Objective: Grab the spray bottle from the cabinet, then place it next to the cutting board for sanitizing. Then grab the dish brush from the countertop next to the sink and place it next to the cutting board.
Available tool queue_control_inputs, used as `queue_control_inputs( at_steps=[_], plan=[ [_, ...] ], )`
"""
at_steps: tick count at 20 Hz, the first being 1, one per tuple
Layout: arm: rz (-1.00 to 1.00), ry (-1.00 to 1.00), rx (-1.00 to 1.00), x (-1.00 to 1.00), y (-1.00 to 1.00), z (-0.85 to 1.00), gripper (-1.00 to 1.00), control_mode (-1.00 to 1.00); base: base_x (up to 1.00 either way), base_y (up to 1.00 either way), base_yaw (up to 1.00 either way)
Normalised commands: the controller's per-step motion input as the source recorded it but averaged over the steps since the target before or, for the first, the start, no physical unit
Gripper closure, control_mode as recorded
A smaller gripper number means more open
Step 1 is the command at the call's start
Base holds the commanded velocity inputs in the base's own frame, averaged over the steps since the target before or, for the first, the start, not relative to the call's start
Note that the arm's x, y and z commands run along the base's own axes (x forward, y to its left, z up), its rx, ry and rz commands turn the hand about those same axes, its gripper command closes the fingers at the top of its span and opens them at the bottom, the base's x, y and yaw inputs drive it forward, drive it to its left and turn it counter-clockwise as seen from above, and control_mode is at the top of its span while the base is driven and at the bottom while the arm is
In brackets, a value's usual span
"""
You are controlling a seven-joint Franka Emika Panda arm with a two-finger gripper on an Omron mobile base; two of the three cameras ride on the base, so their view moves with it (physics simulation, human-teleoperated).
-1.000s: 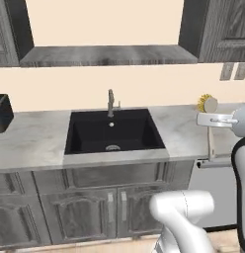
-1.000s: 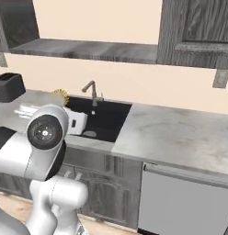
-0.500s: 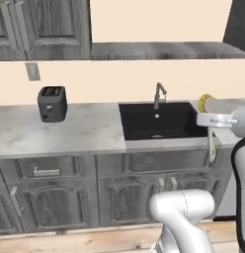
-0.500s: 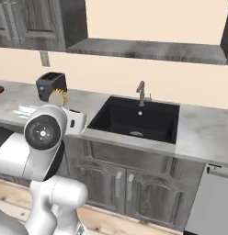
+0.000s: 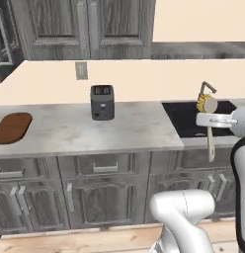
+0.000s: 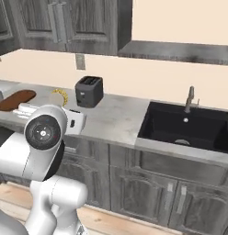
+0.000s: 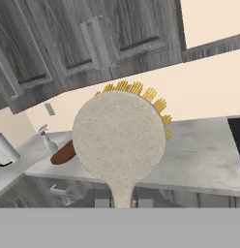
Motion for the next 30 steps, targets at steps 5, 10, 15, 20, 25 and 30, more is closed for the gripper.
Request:
queue_control_inputs(
  at_steps=[5,10,15,20,25,30],
  plan=[
    [0.0,0.0,0.0,0.0,0.0,0.0,1.0,1.0,0.04,1.0,-0.11],
    [0.0,0.0,0.0,0.0,0.0,0.0,1.0,1.0,-0.02,1.0,-0.34],
    [0.0,0.0,0.0,0.0,0.0,0.0,1.0,1.0,-0.02,1.0,-0.51],
    [0.0,0.0,0.0,0.0,0.0,0.0,1.0,1.0,0.08,1.0,-0.42],
    [0.0,0.0,0.0,0.0,0.0,0.0,1.0,1.0,0.08,0.6,-0.18],
    [0.0,0.0,0.0,0.0,0.0,0.0,1.0,1.0,0.74,0.2,0.06]
  ],
)
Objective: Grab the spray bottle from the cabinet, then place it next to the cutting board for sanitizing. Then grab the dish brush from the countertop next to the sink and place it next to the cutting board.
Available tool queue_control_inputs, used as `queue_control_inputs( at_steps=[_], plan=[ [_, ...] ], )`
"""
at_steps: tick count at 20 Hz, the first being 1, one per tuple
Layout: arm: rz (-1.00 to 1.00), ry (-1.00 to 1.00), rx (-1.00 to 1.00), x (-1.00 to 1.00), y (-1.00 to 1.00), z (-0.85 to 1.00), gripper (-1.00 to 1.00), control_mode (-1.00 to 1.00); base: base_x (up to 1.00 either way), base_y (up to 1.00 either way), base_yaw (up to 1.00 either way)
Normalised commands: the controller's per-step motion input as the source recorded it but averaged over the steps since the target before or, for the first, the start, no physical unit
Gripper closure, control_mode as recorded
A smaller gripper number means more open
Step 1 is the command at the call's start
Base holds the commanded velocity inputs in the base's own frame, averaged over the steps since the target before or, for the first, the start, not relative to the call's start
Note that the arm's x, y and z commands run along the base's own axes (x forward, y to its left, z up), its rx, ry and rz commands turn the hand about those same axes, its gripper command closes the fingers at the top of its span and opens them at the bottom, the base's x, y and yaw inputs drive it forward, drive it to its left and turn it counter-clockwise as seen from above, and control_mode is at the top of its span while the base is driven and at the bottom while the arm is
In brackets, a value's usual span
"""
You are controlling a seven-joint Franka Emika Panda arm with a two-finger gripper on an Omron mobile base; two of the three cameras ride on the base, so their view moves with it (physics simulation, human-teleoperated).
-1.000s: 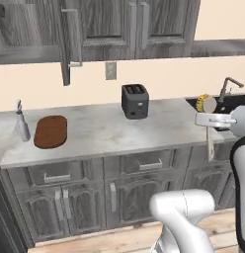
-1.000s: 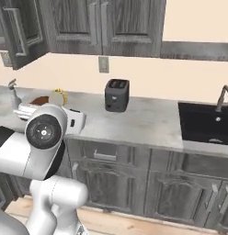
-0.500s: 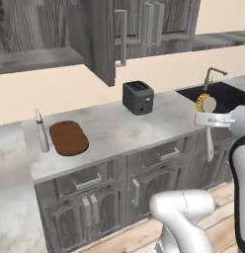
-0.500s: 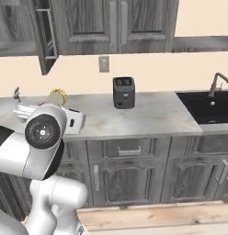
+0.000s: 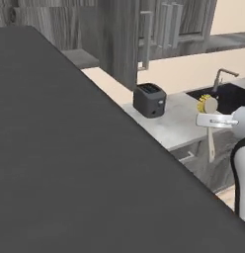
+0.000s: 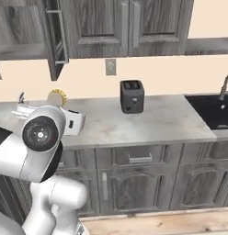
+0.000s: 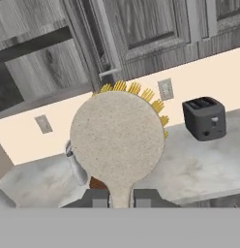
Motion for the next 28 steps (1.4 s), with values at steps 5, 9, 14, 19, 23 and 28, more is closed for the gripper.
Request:
queue_control_inputs(
  at_steps=[5,9,14,19,23,28],
  plan=[
    [0.0,0.0,0.0,0.0,0.0,0.0,1.0,1.0,0.62,0.05,0.19],
    [0.0,0.0,0.0,0.0,0.0,0.0,1.0,1.0,-0.22,0.02,0.18],
    [0.0,0.0,0.0,0.0,0.0,0.0,1.0,1.0,-0.47,-0.01,0.11],
    [0.0,0.0,0.0,0.0,0.0,0.0,1.0,1.0,-0.01,0.37,0.25],
    [0.0,0.0,0.0,0.0,0.0,0.0,1.0,1.0,0.0,0.13,0.34],
    [0.0,0.0,0.0,0.0,0.0,0.0,1.0,1.0,-0.06,0.38,0.27]
  ],
)
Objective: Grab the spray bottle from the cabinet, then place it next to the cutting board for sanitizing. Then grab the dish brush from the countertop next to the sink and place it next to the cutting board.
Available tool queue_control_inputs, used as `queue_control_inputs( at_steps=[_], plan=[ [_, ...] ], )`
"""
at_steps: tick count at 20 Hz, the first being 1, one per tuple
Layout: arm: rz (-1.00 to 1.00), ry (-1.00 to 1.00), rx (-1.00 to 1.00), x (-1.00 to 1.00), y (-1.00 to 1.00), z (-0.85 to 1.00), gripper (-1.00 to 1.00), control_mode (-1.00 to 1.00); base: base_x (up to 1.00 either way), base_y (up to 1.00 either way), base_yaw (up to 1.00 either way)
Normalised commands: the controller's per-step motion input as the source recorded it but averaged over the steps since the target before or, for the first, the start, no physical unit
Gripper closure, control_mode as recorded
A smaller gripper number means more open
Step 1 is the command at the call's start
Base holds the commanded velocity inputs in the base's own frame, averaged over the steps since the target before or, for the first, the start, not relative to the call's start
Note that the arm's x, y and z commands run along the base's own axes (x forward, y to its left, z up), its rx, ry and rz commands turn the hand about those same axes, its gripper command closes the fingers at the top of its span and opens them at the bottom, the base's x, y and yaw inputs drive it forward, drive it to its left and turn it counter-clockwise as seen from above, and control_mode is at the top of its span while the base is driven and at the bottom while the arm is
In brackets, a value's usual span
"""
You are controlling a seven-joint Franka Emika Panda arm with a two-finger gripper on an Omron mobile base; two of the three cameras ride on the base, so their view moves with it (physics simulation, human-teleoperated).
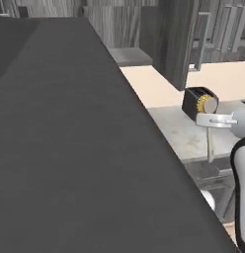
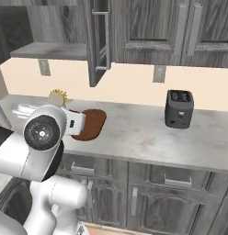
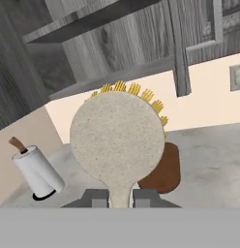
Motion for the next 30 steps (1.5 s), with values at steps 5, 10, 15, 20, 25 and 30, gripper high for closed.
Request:
queue_control_inputs(
  at_steps=[5,10,15,20,25,30],
  plan=[
    [0.0,0.0,0.0,0.0,0.0,0.0,1.0,1.0,0.39,0.42,0.17],
    [0.0,0.0,0.0,0.0,0.0,0.0,1.0,1.0,0.87,0.1,-0.02],
    [0.0,0.0,0.0,0.0,0.0,0.0,1.0,1.0,1.0,0.61,-0.12],
    [0.0,0.0,0.0,0.0,0.0,0.0,1.0,1.0,0.96,0.82,-0.16],
    [0.0,0.0,0.0,0.0,0.0,0.0,1.0,1.0,0.89,0.67,-0.28],
    [0.0,0.0,0.0,0.0,0.0,0.0,1.0,1.0,0.69,0.42,-0.15]
  ],
)
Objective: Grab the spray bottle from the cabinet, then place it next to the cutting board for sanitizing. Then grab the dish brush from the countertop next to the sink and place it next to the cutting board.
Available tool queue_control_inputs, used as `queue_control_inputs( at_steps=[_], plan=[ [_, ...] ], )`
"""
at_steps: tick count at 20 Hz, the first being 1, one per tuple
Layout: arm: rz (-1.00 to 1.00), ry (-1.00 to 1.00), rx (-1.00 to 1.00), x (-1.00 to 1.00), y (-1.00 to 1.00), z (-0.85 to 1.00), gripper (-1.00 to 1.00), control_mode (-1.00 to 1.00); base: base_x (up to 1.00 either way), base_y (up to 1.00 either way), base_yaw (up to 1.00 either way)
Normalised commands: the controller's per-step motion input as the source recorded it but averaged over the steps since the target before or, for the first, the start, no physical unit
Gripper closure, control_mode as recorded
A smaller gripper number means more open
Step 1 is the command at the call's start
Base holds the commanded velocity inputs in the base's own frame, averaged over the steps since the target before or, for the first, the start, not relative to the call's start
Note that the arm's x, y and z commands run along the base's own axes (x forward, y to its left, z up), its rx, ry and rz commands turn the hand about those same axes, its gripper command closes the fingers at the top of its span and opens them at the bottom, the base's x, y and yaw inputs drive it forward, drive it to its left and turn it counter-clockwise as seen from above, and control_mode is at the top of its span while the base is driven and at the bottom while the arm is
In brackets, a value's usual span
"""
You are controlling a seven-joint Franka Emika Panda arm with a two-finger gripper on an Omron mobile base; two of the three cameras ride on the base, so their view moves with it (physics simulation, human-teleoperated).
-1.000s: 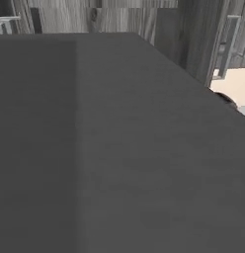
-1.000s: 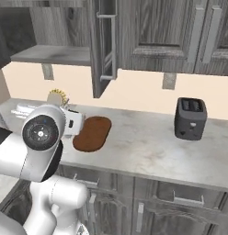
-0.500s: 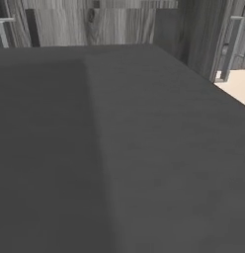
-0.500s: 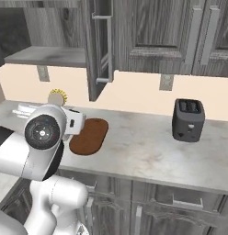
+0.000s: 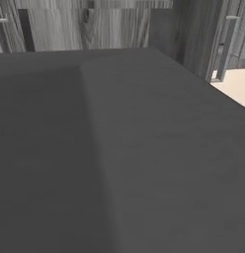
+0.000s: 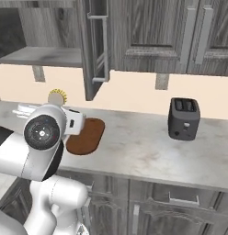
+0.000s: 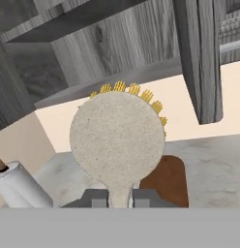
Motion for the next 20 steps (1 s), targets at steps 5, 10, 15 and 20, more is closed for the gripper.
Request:
queue_control_inputs(
  at_steps=[5,10,15,20],
  plan=[
    [0.0,0.0,0.0,0.0,0.0,0.0,1.0,1.0,0.51,0.33,0.0],
    [0.0,0.0,0.0,0.0,0.0,0.0,1.0,1.0,0.97,0.01,0.09],
    [0.0,0.0,0.0,0.0,0.0,0.0,1.0,1.0,0.17,0.09,0.03],
    [-0.01,-0.01,-0.01,0.0,0.03,0.0,1.0,-1.0,0.0,0.11,-0.01]
  ],
)
